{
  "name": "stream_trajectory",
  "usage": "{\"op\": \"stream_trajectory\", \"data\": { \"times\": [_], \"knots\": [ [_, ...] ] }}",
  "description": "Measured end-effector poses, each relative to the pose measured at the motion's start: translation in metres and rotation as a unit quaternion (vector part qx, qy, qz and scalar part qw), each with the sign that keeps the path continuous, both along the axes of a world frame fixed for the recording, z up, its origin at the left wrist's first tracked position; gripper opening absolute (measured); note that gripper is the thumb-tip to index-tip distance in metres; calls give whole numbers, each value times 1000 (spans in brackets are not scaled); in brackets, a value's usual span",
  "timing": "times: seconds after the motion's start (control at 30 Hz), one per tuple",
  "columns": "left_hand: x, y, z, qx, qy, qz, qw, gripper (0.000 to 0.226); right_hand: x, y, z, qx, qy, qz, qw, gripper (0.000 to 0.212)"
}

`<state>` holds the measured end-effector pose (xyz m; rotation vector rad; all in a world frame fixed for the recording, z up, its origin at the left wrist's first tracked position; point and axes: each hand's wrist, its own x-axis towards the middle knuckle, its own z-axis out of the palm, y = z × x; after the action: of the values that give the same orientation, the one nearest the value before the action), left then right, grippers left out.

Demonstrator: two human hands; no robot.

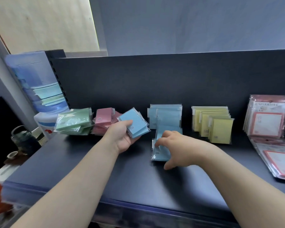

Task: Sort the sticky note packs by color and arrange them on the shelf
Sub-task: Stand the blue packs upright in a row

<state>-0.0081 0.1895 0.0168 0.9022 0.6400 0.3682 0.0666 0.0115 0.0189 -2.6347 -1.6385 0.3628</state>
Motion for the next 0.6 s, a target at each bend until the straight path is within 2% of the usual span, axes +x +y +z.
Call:
{"op": "stream_trajectory", "data": {
  "times": [0.1,0.2,0.3,0.4,0.5,0.53,0.6],
  "knots": [
    [3,-3,-9,7,21,-2,1000,22,-4,6,-3,42,-73,23,996,37],
    [1,-1,-20,17,42,-6,999,28,-2,6,7,126,-87,20,988,10],
    [-2,3,-24,29,45,-11,999,32,8,5,12,259,-61,-44,963,25],
    [-2,3,-24,52,47,-25,997,32,17,2,10,419,-31,-109,901,22],
    [-1,-2,-23,71,50,-57,995,30,14,5,5,516,-34,-63,854,19],
    [-1,-4,-23,64,46,-75,994,30,12,7,0,513,-39,-28,857,20],
    [-2,-6,-21,28,30,-131,991,41,10,12,-15,441,-37,45,896,26]
  ]
}}
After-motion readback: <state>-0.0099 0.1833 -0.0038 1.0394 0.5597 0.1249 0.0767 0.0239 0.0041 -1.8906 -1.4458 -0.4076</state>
